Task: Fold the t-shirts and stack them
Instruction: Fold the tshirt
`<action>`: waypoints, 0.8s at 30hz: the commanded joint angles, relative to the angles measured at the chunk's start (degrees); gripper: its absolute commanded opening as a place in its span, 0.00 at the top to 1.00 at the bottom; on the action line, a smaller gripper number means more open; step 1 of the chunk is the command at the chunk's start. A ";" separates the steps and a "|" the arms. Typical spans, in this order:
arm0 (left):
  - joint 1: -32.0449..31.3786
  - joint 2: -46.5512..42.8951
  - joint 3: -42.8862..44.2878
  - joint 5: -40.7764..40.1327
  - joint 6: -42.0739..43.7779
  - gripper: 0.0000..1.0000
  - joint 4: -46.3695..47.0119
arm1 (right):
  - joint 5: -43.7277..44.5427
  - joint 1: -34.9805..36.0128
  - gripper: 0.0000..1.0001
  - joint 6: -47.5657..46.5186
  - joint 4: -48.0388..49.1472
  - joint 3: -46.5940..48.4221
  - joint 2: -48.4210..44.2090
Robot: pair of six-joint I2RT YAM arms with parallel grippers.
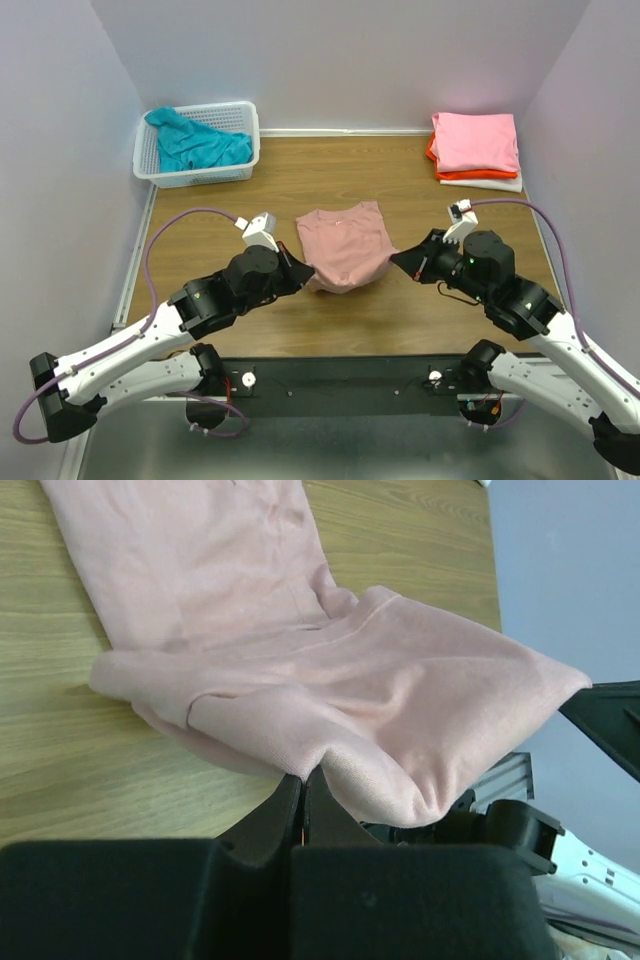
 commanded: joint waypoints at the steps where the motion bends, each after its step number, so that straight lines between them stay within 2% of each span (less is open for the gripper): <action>1: 0.24 -0.58 -1.35 1.83 2.48 1.00 4.65 | -0.84 0.41 0.99 -0.23 -0.59 0.17 -1.69; 6: 3.13 1.09 -1.62 2.88 3.80 1.00 7.11 | 2.41 0.32 1.00 -0.67 -0.51 1.22 0.68; 12: 10.51 5.21 -2.85 10.43 8.89 1.00 13.88 | 6.45 0.23 1.00 -1.02 -0.42 3.42 4.81; 16: 13.23 9.69 -1.01 12.98 11.44 1.00 14.68 | 9.79 0.32 1.00 -1.19 -0.33 4.56 7.01; 24: 18.25 12.78 -1.09 16.77 13.47 1.00 16.35 | 14.62 0.32 1.00 -2.25 0.37 7.64 12.90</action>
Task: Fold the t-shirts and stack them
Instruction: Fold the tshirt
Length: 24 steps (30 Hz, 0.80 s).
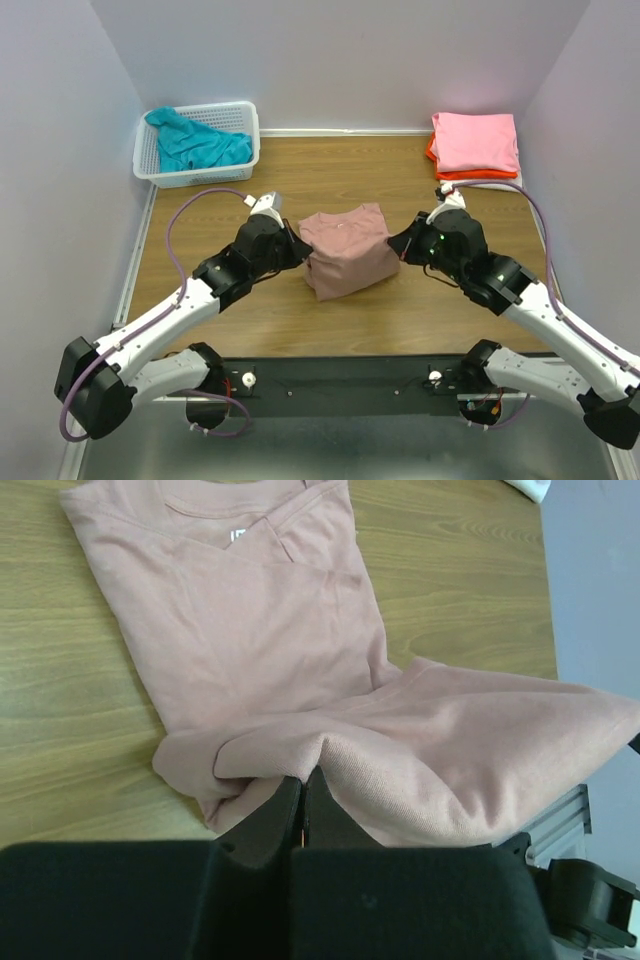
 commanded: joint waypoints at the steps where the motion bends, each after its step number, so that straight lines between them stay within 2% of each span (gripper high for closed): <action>1: 2.82 0.58 0.94 3.24 2.41 1.00 2.16 | 5.85 0.23 1.00 -1.29 0.53 3.00 2.76; 6: 6.86 2.60 1.20 6.49 5.04 1.00 5.06 | 8.22 0.32 1.00 -2.08 2.37 4.67 6.28; 12: 10.64 9.37 4.36 10.01 7.86 1.00 7.69 | 10.86 -0.38 1.00 -3.74 5.01 6.96 11.80; 24: 16.62 20.00 11.04 10.71 10.23 1.00 10.16 | 3.57 -9.43 1.00 -7.35 12.30 12.93 24.03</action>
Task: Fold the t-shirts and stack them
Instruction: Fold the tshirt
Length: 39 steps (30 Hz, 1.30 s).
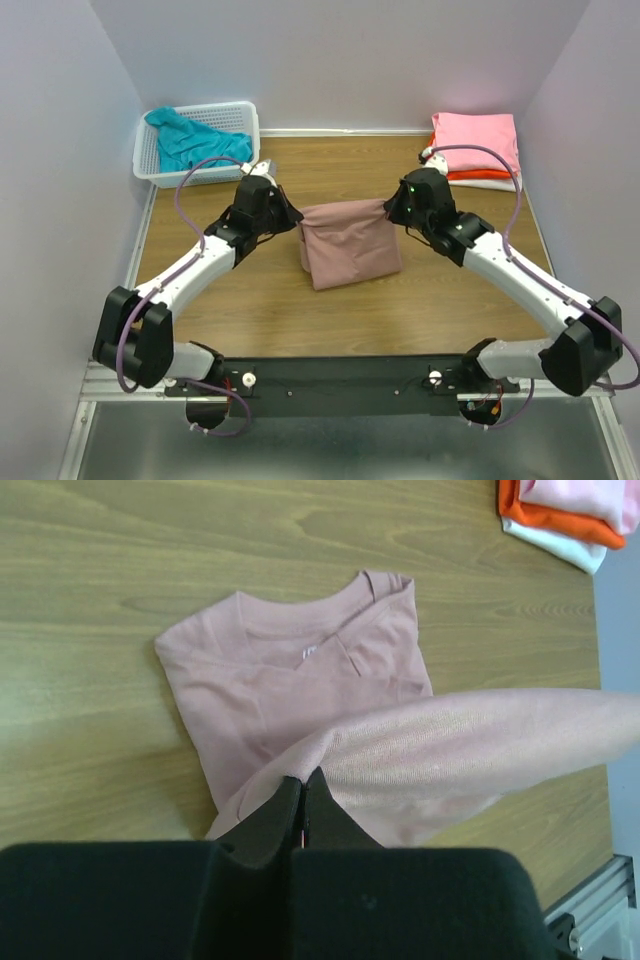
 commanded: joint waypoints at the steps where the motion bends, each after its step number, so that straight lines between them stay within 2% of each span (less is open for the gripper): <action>1: 1.70 3.89 3.24 0.79 2.28 1.00 2.40 | -2.35 -2.70 1.00 -2.69 4.57 3.58 3.20; 13: 4.95 20.51 14.49 3.07 4.65 1.00 3.11 | -9.12 -9.47 1.00 -4.98 8.17 9.64 17.70; 30: 8.29 33.61 22.67 2.64 6.15 1.00 2.49 | -15.27 -13.87 0.97 -5.60 9.84 20.37 38.27; 32: 8.47 34.58 23.46 1.67 6.06 0.96 2.05 | -16.59 -14.31 0.94 -5.78 9.84 21.60 40.38; 33: 8.55 34.84 23.72 1.32 5.97 0.91 1.79 | -16.77 -14.40 0.91 -5.86 9.84 22.13 41.00; 34: 8.64 35.11 24.07 0.62 5.97 0.75 1.53 | -18.34 -14.66 0.89 -5.95 9.84 22.65 42.05; 36: 8.64 35.29 24.95 -0.17 5.88 0.63 0.74 | -19.75 -14.84 0.69 -6.13 9.84 23.44 42.76; 37: 8.73 35.29 25.31 -0.53 5.97 0.58 0.39 | -20.20 -15.10 0.57 -6.30 9.84 23.71 43.11; 38: 8.73 35.03 25.66 -1.23 5.80 0.46 0.12 | -20.72 -15.10 0.45 -6.56 9.76 24.15 43.55; 39: 8.73 34.76 26.01 -1.15 5.79 0.41 -0.06 | -21.16 -15.19 0.25 -6.74 9.76 24.67 43.55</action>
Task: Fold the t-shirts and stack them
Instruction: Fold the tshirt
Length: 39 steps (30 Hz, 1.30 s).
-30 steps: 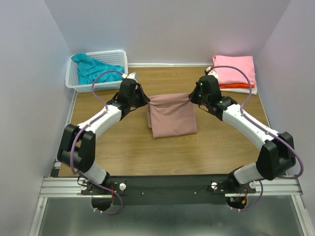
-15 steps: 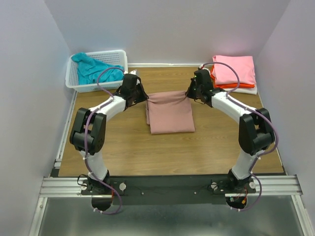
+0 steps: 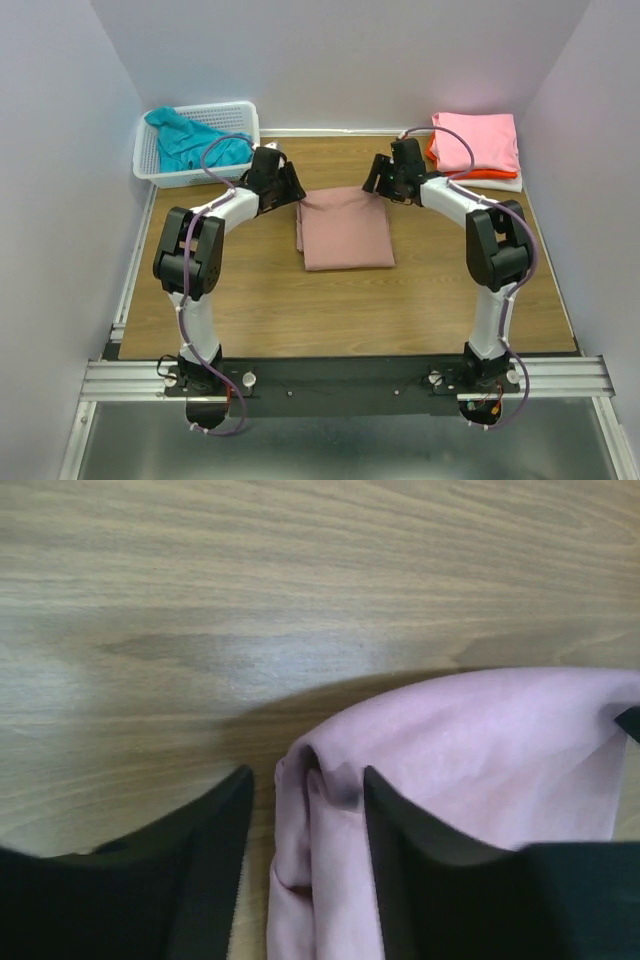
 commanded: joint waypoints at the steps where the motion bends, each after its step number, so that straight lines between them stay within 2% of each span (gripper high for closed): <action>1: 0.56 -1.06 2.73 -2.37 0.35 0.33 -1.63 | -3.98 -0.61 0.09 -2.13 0.66 2.73 0.50; 2: 0.47 -1.76 2.82 -2.37 0.35 0.18 -1.72 | -4.43 -0.70 0.00 -2.57 0.58 2.30 -0.12; 3: 0.38 -2.47 2.56 -2.19 0.26 0.04 -1.72 | -5.21 -0.70 0.00 -2.83 0.66 1.86 -0.91; 5: 0.21 -4.92 2.03 -2.11 0.09 0.02 -1.54 | -5.83 -0.70 0.00 -3.10 0.66 0.81 -3.80; 10: -2.86 -9.06 0.63 -1.67 0.18 0.02 -1.11 | -10.83 -0.61 0.00 -2.49 0.75 -3.93 -9.60; 14: -3.66 -7.85 0.63 1.66 -0.17 0.02 0.91 | -14.71 -0.70 0.00 -1.17 1.19 -4.82 -10.15; 20: -3.75 -1.96 3.96 7.64 0.88 0.02 1.79 | -19.55 -0.70 0.00 -0.55 1.81 -0.88 -4.80; 30: -2.70 6.22 10.29 4.49 1.93 0.02 -0.14 | -17.44 -0.70 0.00 -1.43 1.72 7.39 5.14; 39: -1.73 9.56 8.54 4.05 1.58 0.02 0.04 | -18.23 -0.79 0.00 -1.61 1.81 8.19 10.59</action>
